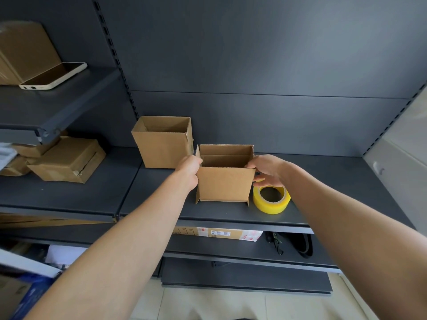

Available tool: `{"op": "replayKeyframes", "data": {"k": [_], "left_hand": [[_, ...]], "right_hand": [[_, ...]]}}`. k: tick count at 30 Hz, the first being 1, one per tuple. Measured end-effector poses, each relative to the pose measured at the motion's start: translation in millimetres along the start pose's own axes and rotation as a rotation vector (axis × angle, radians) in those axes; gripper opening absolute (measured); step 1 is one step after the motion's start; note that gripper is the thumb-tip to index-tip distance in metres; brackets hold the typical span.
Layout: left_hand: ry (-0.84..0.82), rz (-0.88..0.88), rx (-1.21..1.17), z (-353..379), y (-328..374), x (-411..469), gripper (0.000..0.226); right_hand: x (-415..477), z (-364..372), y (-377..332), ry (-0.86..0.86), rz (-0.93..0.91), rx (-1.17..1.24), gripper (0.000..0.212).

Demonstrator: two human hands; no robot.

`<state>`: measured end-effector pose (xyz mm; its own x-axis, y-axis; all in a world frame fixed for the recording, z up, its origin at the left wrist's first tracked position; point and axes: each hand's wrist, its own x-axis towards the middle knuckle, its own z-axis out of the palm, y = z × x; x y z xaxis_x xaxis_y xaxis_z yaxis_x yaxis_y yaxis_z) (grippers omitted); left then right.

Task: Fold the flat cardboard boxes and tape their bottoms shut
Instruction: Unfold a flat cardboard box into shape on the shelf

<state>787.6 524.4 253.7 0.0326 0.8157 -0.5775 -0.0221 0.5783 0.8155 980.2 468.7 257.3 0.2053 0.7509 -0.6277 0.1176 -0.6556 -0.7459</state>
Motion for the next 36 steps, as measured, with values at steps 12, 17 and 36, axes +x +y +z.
{"op": "replayKeyframes", "data": {"k": [12, 17, 36], "left_hand": [[-0.041, 0.028, 0.249, 1.4, 5.8, 12.5, 0.053], [-0.083, 0.060, 0.371, 5.2, 3.2, 11.0, 0.068], [-0.115, 0.110, 0.256, 7.1, 4.2, 11.5, 0.059]], "right_hand": [[-6.5, -3.5, -11.7, -0.069, 0.020, -0.276, 0.038], [-7.1, 0.2, -12.2, -0.072, 0.008, -0.251, 0.037], [-2.2, -4.5, -11.3, -0.083, 0.013, -0.225, 0.034]]}}
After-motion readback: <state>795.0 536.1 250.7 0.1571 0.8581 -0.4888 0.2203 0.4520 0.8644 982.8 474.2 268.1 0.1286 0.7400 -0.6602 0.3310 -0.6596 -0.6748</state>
